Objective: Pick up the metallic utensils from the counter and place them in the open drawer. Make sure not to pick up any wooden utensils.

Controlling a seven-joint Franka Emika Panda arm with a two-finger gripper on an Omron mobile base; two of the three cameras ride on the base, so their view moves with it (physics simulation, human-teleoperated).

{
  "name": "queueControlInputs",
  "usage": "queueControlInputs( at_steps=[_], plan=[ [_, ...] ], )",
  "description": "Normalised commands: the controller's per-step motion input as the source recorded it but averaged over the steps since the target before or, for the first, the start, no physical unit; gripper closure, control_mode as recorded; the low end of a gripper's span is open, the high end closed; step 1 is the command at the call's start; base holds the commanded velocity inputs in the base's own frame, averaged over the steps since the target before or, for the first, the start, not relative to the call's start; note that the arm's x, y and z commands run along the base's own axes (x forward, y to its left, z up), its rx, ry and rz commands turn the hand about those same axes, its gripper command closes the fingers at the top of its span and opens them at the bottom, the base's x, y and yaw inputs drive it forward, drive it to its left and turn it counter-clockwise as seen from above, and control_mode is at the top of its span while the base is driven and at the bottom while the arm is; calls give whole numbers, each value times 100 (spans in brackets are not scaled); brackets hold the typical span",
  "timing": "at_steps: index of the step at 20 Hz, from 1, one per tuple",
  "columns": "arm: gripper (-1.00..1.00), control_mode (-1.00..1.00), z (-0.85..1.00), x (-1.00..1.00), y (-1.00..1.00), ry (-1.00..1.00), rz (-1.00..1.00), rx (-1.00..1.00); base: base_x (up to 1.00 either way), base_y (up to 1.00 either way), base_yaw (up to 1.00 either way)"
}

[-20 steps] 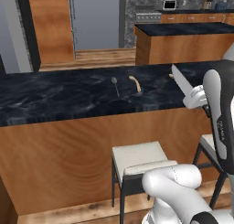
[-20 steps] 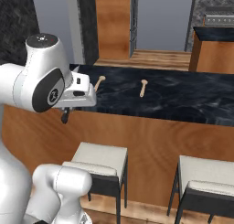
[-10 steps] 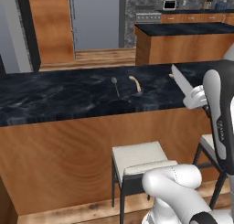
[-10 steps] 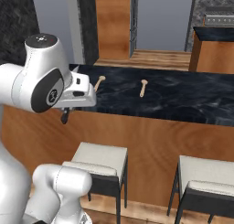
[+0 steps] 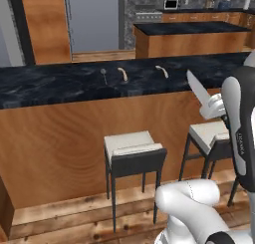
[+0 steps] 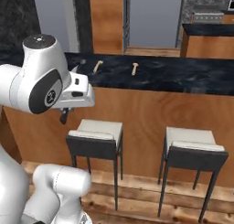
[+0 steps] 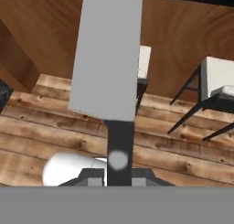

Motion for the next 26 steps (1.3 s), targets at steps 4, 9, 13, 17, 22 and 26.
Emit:
queueControlInputs(
  at_steps=[4, 9, 13, 17, 22, 26],
  plan=[
    [100, 100, 0, 0, 0, 0, 0, 0, -96, -57, -16],
    [100, 100, 0, 0, 0, 0, 0, 0, -62, -85, -27],
    [100, 100, 0, 0, 0, 0, 0, 0, -24, -100, -27],
    [100, 100, 0, 0, 0, 0, 0, 0, 6, -100, -32],
    [100, 100, 0, 0, 0, 0, 0, 0, 32, -100, -40],
    [100, 100, 0, 0, 0, 0, 0, 0, 66, -100, -34]
  ],
)
